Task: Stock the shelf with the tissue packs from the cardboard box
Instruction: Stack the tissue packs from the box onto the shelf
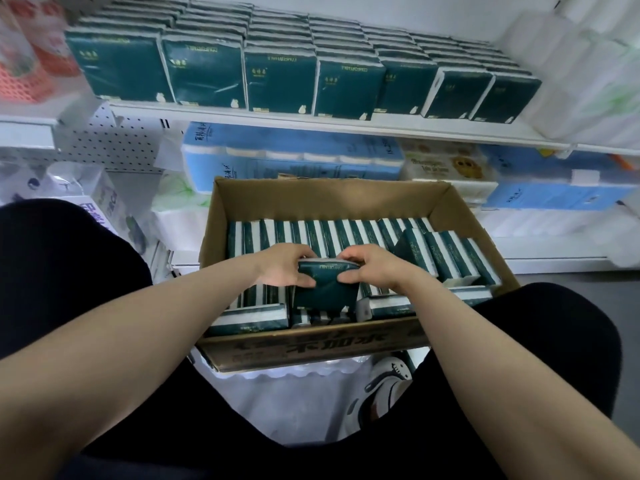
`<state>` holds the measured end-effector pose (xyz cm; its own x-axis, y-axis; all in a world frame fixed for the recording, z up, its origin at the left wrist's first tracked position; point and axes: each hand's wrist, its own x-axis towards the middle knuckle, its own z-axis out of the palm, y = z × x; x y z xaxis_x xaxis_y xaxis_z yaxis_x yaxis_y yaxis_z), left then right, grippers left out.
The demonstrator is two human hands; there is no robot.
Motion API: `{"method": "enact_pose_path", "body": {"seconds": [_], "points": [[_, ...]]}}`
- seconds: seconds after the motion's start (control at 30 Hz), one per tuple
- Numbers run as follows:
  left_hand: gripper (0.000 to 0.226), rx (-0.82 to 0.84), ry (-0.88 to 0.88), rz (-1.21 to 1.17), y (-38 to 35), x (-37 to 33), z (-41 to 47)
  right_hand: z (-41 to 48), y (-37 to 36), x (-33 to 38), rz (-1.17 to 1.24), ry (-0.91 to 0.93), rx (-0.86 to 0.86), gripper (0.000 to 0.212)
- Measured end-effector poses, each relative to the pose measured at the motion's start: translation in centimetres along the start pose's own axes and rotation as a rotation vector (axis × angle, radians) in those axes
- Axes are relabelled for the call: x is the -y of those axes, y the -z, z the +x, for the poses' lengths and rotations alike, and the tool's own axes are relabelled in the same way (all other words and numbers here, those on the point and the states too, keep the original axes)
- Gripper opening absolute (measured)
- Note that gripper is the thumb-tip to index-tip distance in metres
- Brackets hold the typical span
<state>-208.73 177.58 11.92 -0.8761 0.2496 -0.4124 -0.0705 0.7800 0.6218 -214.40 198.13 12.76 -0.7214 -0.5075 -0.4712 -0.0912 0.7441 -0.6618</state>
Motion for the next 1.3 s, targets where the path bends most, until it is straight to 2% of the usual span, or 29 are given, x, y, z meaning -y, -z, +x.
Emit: {"method": "enact_pose_path", "body": {"seconds": [0.2, 0.4, 0.6, 0.77, 0.9, 0.97, 1.13, 1.3], "points": [[0.051, -0.293, -0.056, -0.326, 3.2, -1.1, 0.8, 0.0, 4.9, 1.0, 0.301, -0.004, -0.194, 0.051], [0.055, -0.405, -0.110, -0.577, 7.0, -5.2, 1.7, -0.7, 11.3, 2.4, 0.425, 0.042, -0.282, 0.040], [0.044, -0.624, -0.190, -0.640, 9.6, -9.0, 4.9, -1.4, 17.1, 3.7, 0.443, 0.114, -0.463, 0.043], [0.036, -0.748, -0.250, -0.572, 10.7, -12.9, 7.3, -1.7, 19.8, 3.2, 0.491, 0.162, -0.622, 0.052], [0.030, -0.765, -0.291, -0.577, 10.6, -14.5, 9.2, -0.8, 20.1, 1.6, 0.615, 0.200, -0.733, 0.021], [0.029, -0.779, -0.308, -0.563, 10.2, -14.7, 10.3, -0.1, 20.0, 1.0, 0.640, 0.218, -0.807, 0.017], [0.040, -0.834, -0.372, -0.517, 9.5, -14.8, 11.8, 1.5, 21.0, 1.0, 0.580, 0.288, -0.938, 0.034], [0.052, -0.895, -0.406, -0.492, 9.4, -14.7, 13.0, 3.3, 21.1, 1.3, 0.504, 0.340, -0.952, 0.041]]}}
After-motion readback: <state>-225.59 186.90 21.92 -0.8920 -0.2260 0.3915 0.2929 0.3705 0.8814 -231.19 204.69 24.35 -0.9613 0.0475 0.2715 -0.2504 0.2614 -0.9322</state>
